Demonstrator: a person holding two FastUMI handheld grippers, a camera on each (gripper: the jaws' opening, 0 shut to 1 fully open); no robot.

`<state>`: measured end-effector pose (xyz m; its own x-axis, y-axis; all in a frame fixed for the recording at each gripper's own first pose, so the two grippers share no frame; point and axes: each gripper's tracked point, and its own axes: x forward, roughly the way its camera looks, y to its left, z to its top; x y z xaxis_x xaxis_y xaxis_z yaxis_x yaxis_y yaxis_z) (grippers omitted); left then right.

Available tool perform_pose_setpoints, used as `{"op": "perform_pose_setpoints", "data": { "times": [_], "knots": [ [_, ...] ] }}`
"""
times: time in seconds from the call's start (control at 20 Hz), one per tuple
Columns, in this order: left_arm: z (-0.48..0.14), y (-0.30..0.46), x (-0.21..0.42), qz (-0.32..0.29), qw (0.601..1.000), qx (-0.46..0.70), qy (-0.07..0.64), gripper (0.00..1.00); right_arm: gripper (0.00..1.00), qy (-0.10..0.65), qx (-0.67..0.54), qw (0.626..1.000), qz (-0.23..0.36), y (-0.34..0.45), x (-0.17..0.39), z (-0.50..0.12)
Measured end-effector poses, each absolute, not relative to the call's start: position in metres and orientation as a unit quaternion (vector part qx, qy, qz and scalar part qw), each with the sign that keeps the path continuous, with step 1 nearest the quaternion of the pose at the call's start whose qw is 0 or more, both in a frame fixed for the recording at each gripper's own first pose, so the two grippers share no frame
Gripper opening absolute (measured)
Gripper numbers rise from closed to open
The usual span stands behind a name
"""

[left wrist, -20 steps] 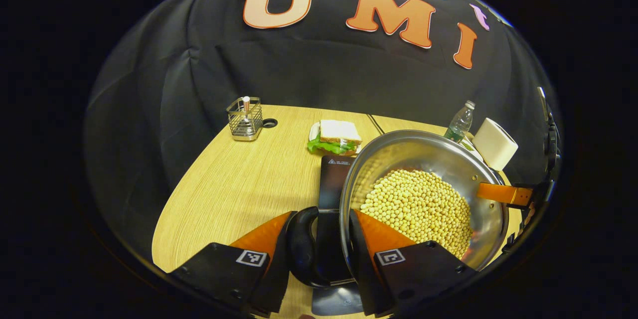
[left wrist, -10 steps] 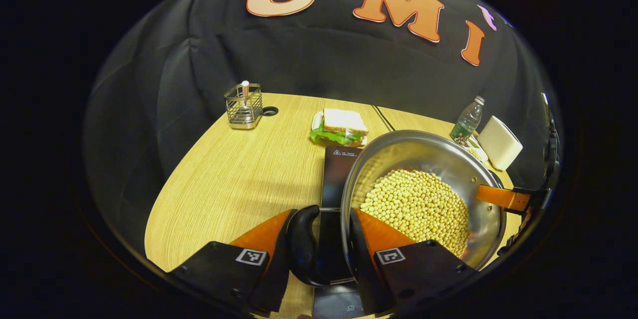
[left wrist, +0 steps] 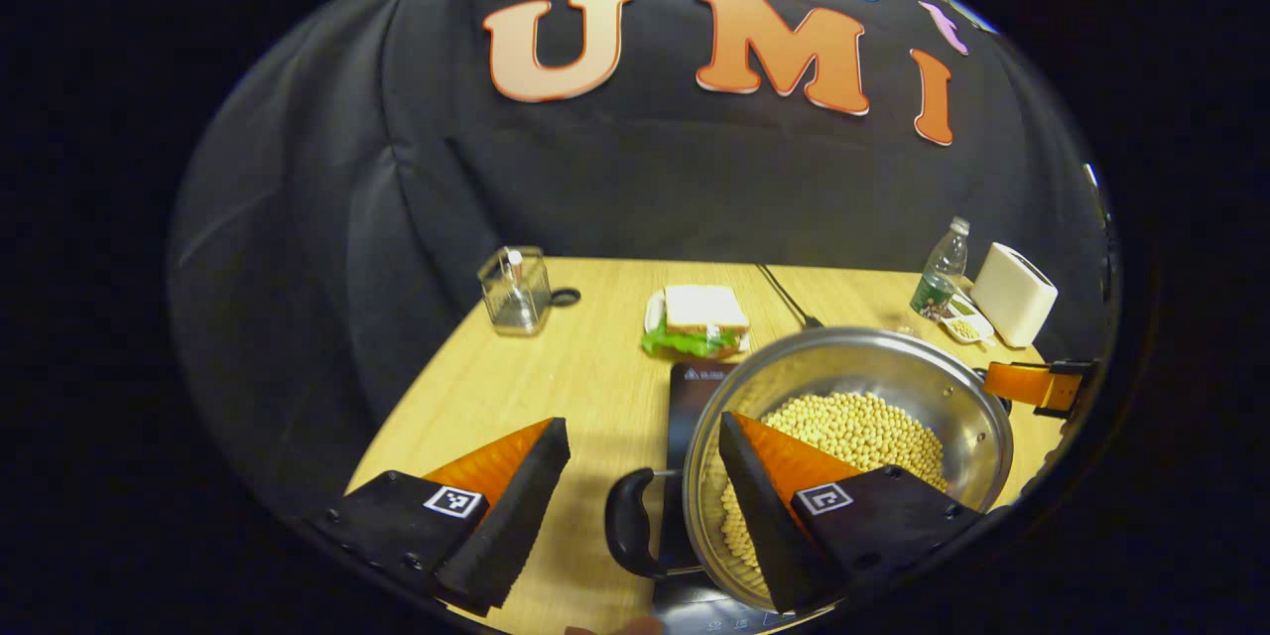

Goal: First push the handle of the pot to place it horizontally, then grasp the pot with both hands and set it on the induction cooktop.

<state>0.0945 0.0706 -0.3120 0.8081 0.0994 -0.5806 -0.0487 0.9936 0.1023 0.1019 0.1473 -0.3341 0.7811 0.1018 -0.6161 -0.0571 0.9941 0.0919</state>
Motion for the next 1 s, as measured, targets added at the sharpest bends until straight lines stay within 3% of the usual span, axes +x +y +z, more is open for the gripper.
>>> {"op": "perform_pose_setpoints", "data": {
  "times": [0.1, 0.35, 0.6, 0.8, 1.0],
  "knots": [
    [-0.269, 0.056, 0.097, 0.032, 0.961, 0.030, 0.272, 0.98, 0.94, 0.292, 0.017, 0.955, 0.045, 0.138, 0.102, -0.295],
    [-0.140, 0.063, 0.097, 0.044, 0.983, 0.041, 0.173, 0.99, 0.94, 0.192, -0.010, 0.980, 0.047, 0.106, 0.090, -0.184],
    [-0.023, 0.068, 0.056, 0.053, 0.994, 0.033, 0.095, 0.95, 0.94, 0.123, -0.027, 0.991, 0.041, 0.075, 0.067, -0.095],
    [0.046, 0.115, 0.026, 0.083, 0.995, 0.045, 0.044, 0.99, 0.94, 0.070, -0.033, 0.997, 0.026, 0.047, 0.041, -0.035],
    [0.062, 0.123, -0.001, 0.079, 0.995, 0.021, 0.054, 0.99, 0.94, 0.046, -0.027, 0.999, 0.011, 0.025, 0.023, -0.002]
  ]
}}
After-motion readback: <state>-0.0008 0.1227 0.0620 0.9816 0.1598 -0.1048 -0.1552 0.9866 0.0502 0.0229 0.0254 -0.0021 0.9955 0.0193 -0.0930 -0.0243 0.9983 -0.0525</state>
